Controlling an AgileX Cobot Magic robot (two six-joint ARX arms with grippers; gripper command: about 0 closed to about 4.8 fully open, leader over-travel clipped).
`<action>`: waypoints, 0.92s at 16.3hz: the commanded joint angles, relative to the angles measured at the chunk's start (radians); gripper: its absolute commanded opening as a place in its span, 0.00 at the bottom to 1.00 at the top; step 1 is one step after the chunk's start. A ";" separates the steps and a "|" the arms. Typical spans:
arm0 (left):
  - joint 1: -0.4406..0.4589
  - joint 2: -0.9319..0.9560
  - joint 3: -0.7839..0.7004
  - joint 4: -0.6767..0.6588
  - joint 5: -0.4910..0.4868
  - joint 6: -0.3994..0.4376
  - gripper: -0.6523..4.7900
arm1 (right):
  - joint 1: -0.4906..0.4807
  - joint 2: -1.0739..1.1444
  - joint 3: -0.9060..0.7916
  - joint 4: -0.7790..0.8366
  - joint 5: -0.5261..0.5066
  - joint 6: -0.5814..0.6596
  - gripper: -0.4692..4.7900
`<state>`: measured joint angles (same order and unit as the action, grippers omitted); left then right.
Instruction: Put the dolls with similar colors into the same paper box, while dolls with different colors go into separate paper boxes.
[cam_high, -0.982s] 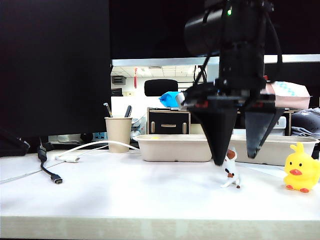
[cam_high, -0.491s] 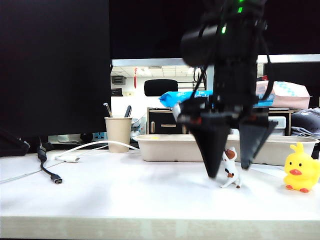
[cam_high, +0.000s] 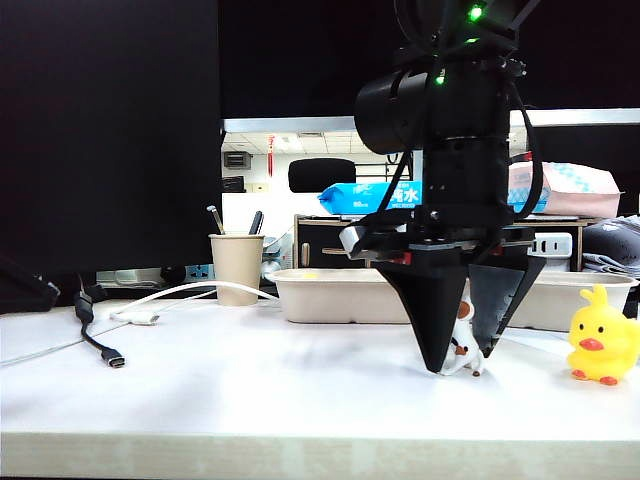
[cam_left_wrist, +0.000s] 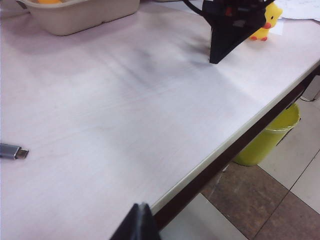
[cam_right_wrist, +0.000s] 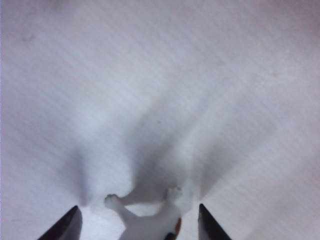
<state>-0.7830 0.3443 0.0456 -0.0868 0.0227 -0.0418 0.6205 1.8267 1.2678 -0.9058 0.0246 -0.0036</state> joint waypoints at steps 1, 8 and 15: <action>-0.001 0.001 0.003 0.014 0.000 0.001 0.11 | 0.001 0.002 0.002 0.007 -0.001 0.004 0.50; -0.001 0.001 0.003 0.014 0.000 0.001 0.11 | 0.001 0.002 0.002 0.025 -0.001 0.003 0.33; -0.001 0.002 0.002 0.014 0.000 0.001 0.11 | -0.001 0.001 0.003 0.016 -0.001 0.002 0.29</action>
<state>-0.7830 0.3447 0.0456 -0.0868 0.0227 -0.0418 0.6189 1.8313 1.2671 -0.8822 0.0261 -0.0040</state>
